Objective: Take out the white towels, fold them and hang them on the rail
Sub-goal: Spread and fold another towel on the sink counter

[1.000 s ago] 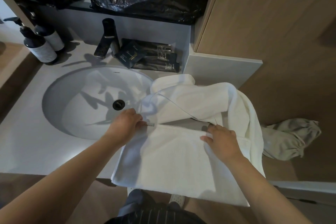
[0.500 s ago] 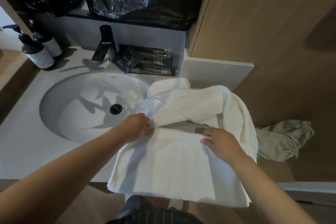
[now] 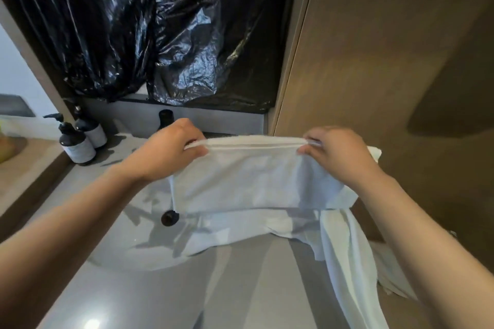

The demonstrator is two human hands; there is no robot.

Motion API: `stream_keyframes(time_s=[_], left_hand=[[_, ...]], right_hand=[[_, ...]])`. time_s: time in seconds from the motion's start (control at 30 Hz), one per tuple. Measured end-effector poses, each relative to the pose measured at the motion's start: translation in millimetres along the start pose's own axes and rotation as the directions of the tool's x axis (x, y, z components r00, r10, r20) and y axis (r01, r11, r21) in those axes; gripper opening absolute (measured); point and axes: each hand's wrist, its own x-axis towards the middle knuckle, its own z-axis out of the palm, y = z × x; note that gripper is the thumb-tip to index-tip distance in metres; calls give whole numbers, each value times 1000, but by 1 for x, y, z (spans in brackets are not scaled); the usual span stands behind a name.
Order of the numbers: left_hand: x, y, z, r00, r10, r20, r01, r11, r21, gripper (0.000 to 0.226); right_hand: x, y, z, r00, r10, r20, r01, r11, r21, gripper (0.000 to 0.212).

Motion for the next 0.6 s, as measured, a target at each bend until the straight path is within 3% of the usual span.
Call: stream_keyframes(time_s=[0.17,0.23,0.3,0.43,0.6], left_hand=[[12,7,-16,970,5,-244,15,997,79,10],[8,10,-6,963,53,-263,-19,992,127,14],[0,10,17,982,70,-175,-43,987,157,19],[-29,15,73,997,-61,47,56,993,107,20],[-61,18,116,969,-99,225,94,995,32,27]], right_hand=[[17,2,-17,946,-70,-315,47,996,-78,15],[12,2,-4,923,-41,-384,10,997,-81,13],[-2,5,17,918,28,-396,-54,997,-55,12],[-46,17,71,937,200,-286,-205,979,13,17],[-96,26,107,944,283,-171,-238,940,245,15]])
